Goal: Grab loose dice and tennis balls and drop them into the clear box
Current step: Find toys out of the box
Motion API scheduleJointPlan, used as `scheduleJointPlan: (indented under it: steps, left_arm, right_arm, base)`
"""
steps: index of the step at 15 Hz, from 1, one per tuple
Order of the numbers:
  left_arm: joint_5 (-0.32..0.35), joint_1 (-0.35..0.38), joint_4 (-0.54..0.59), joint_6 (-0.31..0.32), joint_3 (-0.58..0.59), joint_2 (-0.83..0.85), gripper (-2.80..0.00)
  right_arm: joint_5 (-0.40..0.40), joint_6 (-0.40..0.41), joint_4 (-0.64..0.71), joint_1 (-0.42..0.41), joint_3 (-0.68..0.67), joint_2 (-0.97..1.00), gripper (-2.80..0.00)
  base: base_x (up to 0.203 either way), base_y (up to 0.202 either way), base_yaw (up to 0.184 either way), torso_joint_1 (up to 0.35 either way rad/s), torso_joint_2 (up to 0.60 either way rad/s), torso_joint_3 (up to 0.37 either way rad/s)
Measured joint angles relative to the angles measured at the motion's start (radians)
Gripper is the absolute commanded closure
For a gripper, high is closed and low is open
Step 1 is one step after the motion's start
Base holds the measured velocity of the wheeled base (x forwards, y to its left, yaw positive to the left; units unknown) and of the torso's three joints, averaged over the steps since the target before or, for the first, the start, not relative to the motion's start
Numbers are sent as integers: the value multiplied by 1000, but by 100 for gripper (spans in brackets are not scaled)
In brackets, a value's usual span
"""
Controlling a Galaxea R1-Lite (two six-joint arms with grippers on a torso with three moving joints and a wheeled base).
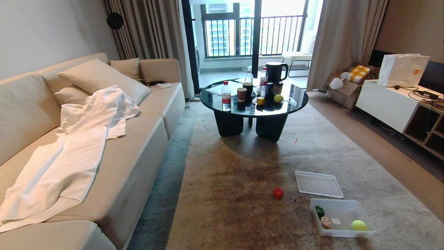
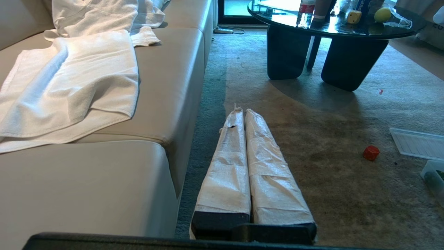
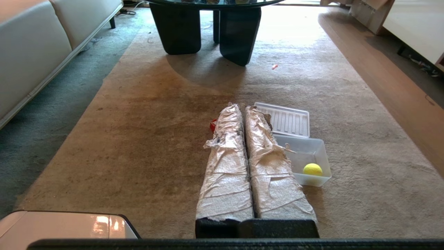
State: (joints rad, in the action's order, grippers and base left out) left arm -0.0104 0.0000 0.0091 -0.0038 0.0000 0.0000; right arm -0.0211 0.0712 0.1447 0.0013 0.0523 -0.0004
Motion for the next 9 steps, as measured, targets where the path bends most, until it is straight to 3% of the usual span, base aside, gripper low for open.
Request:
scheduleJointPlan:
  steps: [9]
  left_arm:
    - [0, 0, 0, 0, 0, 0, 0]
  right_arm:
    - [0, 0, 0, -1, 0, 0, 0]
  base:
    - [0, 0, 0, 0, 0, 0]
